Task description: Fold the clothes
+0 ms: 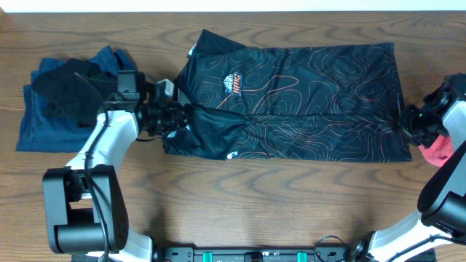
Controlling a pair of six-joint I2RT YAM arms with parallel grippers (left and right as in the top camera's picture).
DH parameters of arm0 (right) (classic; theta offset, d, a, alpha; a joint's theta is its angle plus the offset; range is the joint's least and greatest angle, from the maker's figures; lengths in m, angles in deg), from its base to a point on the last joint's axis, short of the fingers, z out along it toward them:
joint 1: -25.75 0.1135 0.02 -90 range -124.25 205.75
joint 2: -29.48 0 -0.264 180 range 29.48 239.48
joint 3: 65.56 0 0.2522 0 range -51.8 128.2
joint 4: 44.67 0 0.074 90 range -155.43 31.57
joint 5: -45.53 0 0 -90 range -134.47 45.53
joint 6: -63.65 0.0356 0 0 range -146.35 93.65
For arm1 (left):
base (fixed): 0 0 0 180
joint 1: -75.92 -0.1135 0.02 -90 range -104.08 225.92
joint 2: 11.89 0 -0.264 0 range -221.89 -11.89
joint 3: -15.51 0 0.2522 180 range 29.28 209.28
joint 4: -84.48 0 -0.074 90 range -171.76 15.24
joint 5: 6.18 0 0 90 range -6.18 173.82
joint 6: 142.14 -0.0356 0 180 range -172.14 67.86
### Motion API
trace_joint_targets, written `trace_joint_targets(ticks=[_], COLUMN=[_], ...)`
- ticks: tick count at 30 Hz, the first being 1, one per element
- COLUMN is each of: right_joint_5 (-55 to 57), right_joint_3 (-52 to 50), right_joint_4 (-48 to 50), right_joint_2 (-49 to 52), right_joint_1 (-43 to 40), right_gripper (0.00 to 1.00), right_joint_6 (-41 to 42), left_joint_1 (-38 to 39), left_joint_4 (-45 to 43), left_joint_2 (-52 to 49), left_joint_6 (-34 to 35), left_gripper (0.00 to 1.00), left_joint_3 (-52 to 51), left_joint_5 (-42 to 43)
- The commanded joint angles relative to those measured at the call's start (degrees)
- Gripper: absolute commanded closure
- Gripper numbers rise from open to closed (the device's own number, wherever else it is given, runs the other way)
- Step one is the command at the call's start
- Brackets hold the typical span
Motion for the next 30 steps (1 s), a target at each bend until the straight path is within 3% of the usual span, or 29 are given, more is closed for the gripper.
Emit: trace_joint_targets(ticks=[1, 11, 16, 30], right_joint_5=[-0.2, 0.6, 1.7, 1.7], right_joint_3=[-1.2, -9.9, -12.2, -12.2], right_joint_4=[-1.1, 5.4, 7.7, 7.8], right_joint_2=[0.5, 0.5, 0.5, 0.5], right_joint_1=[1.2, 1.2, 1.2, 1.2], right_gripper=[0.72, 0.73, 0.73, 0.73], right_joint_6=[-1.3, -1.3, -1.3, -1.3], left_joint_1=[3.4, 14.3, 18.1, 22.3], left_joint_4=[1.1, 0.0, -1.3, -2.9], left_joint_2=[-0.3, -0.8, -1.1, -4.0], left_joint_6=[0.0, -0.5, -2.8, -5.8], left_gripper=[0.63, 0.63, 0.44, 0.42], left_joint_3=[-0.2, -0.2, -0.2, -0.2], left_joint_5=[1.0, -9.1, -12.2, -16.7])
